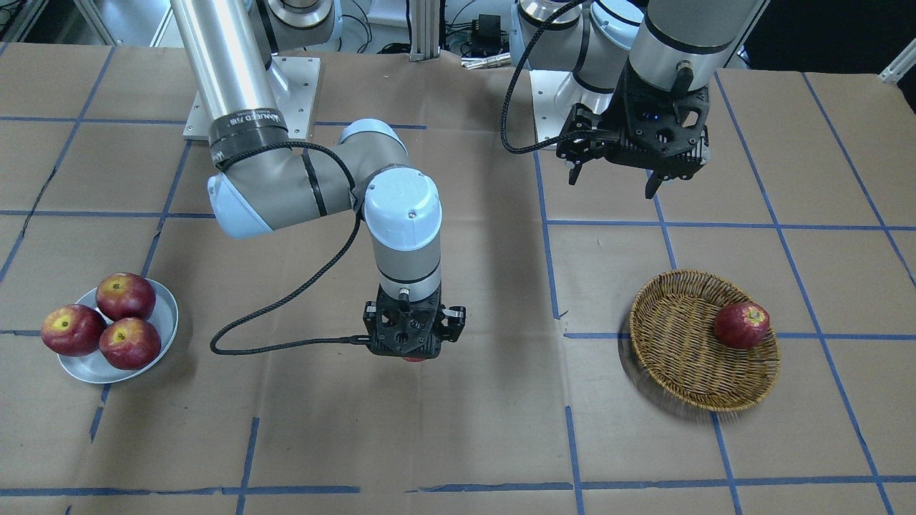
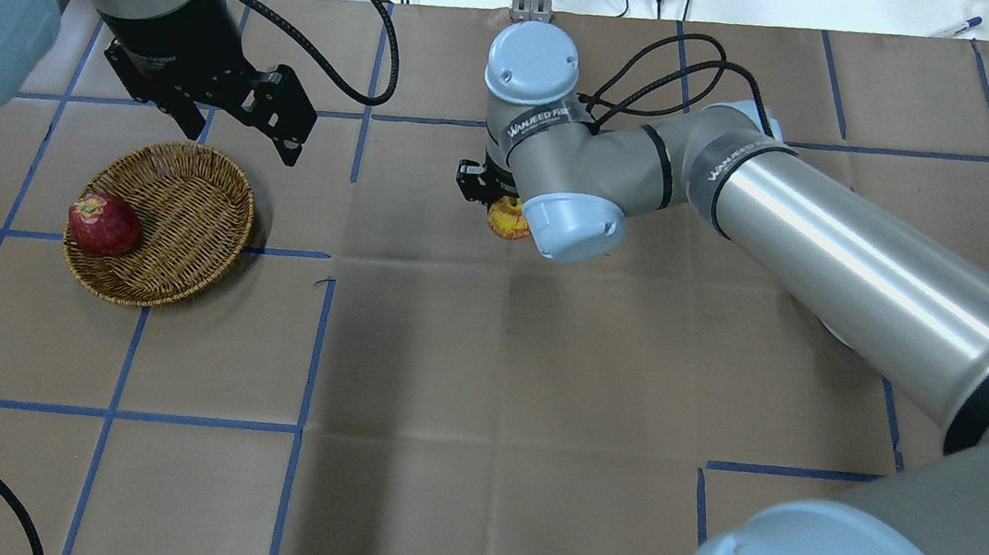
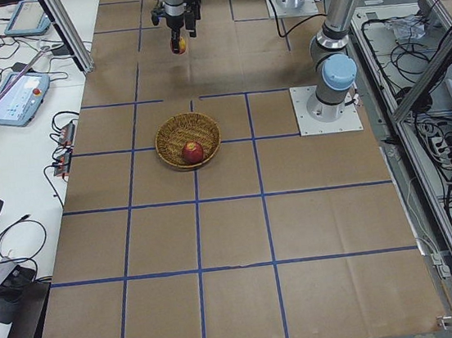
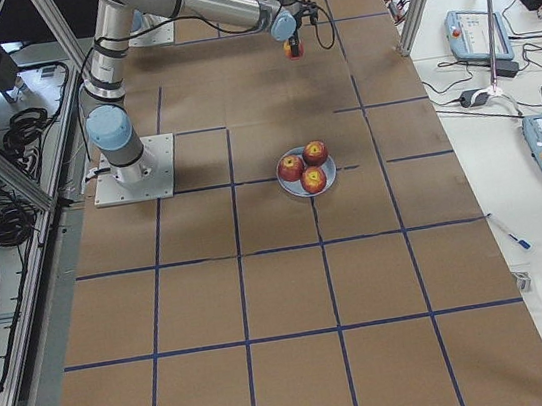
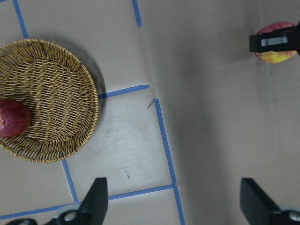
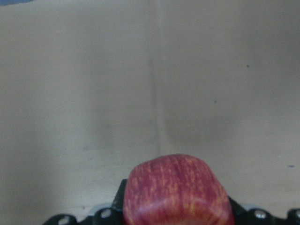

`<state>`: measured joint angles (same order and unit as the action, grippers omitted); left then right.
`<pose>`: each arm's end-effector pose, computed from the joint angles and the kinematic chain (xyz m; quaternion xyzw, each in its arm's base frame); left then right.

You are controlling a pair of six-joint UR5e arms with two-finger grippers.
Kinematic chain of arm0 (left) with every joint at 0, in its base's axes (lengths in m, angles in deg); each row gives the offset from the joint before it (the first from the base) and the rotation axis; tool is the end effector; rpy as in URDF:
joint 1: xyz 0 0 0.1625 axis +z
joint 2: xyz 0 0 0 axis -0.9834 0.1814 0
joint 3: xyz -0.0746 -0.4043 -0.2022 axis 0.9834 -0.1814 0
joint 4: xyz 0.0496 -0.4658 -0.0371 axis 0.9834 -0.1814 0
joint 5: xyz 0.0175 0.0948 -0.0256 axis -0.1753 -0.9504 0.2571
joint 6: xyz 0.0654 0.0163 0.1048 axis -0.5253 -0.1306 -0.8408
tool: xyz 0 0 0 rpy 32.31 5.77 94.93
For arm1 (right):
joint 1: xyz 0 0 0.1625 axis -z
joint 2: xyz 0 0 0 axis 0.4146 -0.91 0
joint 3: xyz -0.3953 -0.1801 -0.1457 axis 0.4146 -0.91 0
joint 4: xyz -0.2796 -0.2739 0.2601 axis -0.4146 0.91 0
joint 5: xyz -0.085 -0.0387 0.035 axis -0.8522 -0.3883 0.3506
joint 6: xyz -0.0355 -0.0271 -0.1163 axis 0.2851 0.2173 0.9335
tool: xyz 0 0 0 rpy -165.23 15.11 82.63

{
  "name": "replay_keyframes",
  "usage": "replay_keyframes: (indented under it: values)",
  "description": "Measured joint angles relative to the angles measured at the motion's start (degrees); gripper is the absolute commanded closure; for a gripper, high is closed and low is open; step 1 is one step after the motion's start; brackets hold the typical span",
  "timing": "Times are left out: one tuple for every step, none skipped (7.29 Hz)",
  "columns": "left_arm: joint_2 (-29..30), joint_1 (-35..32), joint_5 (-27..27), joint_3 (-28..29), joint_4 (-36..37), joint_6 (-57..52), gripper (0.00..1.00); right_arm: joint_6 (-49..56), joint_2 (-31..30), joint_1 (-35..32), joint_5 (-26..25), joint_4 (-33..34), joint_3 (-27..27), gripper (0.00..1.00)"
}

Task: Transfer apple from basket to plate
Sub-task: 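Carry the apple with the right gripper over the white plate and lower it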

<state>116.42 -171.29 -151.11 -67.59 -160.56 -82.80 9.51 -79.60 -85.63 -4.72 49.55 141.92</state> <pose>-0.1487 -0.5491 0.5026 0.1062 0.9943 -0.0042 0.0060 0.3790 -0.6478 0.2484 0.0438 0.9967 -0.0630 0.0248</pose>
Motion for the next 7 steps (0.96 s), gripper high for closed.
replay_keyframes:
  values:
    - [-0.03,-0.01,0.02,-0.03,0.00,0.00,0.01,4.14,-3.54,2.71,-0.01,-5.71,-1.07,0.50]
    - [-0.03,-0.01,0.03,-0.03,0.00,0.00,0.01,10.74,-7.51,7.29,-0.05,-10.51,-0.85,0.50]
    - [-0.01,-0.01,0.03,0.00,0.00,0.00,0.01,18.21,-11.09,12.60,-0.08,-13.48,0.47,0.50]
    - [0.01,-0.02,0.03,0.02,0.00,0.00,0.01,26.72,-14.34,18.69,-0.19,-14.85,2.66,0.50]
    - [0.02,-0.02,0.03,0.06,0.00,0.00,0.01,35.19,-16.57,24.89,-0.15,-15.22,4.99,0.50]
    - [0.03,-0.01,0.03,0.09,0.00,0.00,0.01,43.64,-17.69,31.38,0.07,-15.06,6.97,0.50]
    - [0.03,-0.02,0.03,0.11,0.00,0.00,0.01,50.64,-17.88,36.73,0.32,-14.76,8.22,0.50]
